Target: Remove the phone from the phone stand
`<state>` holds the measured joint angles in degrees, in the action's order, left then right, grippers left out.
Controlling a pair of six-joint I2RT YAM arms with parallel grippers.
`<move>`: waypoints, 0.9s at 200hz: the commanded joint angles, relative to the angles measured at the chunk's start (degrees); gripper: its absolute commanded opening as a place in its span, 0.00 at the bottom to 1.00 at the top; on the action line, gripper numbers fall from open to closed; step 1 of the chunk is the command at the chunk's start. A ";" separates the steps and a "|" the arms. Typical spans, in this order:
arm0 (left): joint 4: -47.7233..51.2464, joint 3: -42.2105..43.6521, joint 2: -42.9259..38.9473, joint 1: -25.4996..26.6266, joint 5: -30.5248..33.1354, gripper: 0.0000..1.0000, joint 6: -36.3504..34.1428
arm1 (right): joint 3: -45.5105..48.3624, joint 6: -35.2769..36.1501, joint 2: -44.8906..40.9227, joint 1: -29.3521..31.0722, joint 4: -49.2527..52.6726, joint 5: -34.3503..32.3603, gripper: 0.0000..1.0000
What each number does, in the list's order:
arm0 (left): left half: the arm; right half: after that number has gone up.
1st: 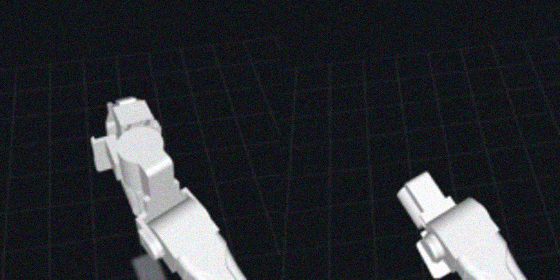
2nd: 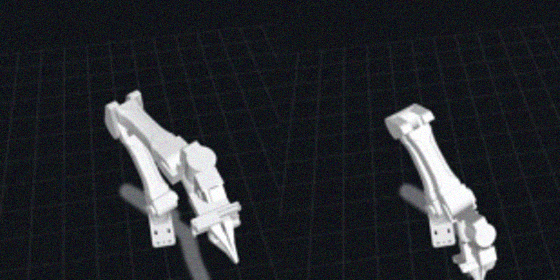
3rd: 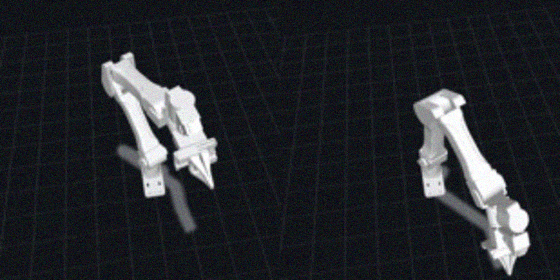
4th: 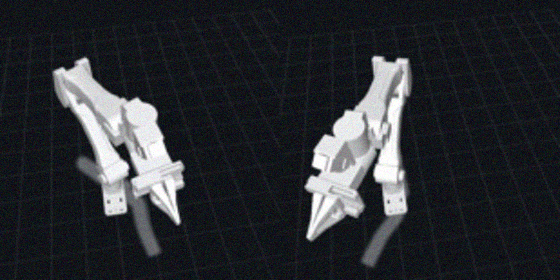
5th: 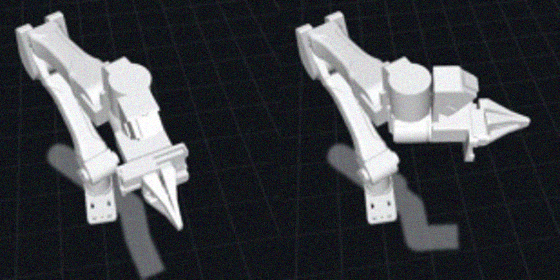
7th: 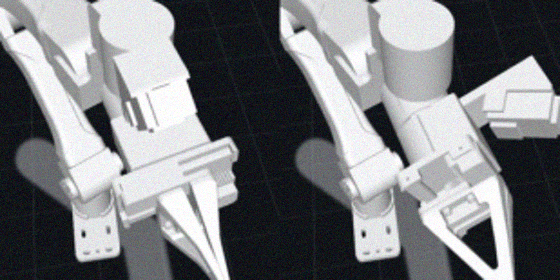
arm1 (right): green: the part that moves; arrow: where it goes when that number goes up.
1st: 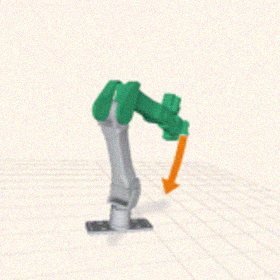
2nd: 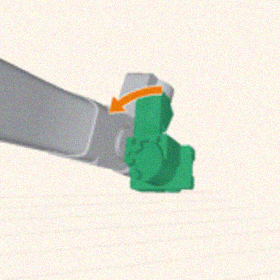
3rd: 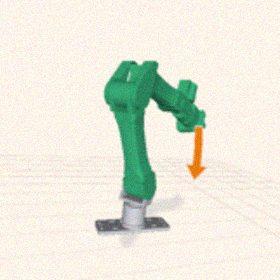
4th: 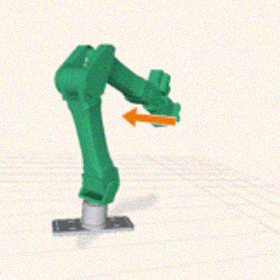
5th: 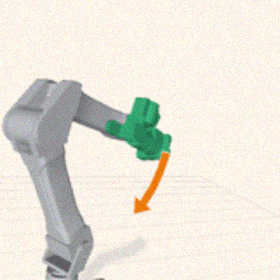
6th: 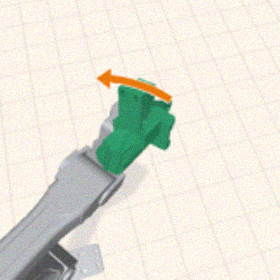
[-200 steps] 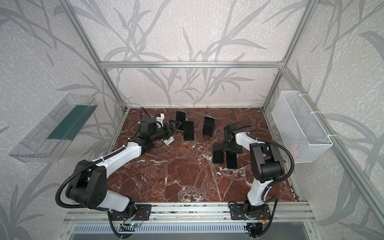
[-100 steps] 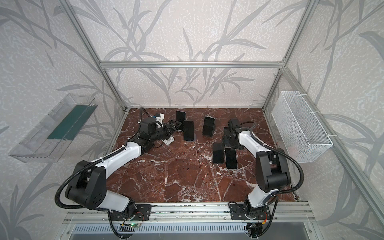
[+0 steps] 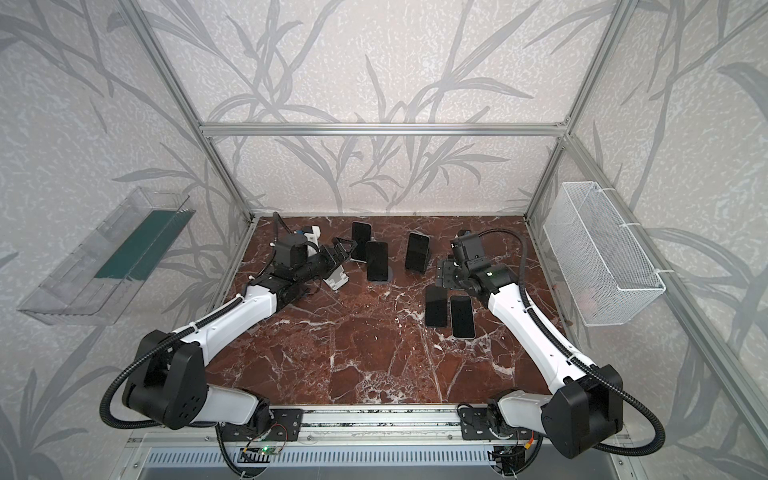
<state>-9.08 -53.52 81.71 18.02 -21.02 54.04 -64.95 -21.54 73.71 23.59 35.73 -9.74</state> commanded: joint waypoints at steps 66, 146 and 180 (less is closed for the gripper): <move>1.97 -0.01 -4.05 -10.11 3.57 0.95 3.50 | -12.48 -4.30 13.22 17.30 -6.32 -16.43 0.82; 0.89 -0.10 -3.27 -11.82 1.70 0.94 5.11 | -31.85 -12.85 32.33 20.95 -3.03 -19.49 0.92; 0.89 -0.29 -3.25 -12.02 1.32 0.93 5.07 | -44.82 -14.55 40.96 21.01 3.29 -22.56 0.95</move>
<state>-7.66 -53.49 78.67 6.31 -18.76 58.59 -101.97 -33.23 110.52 44.27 34.11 -28.03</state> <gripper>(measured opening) 0.935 0.941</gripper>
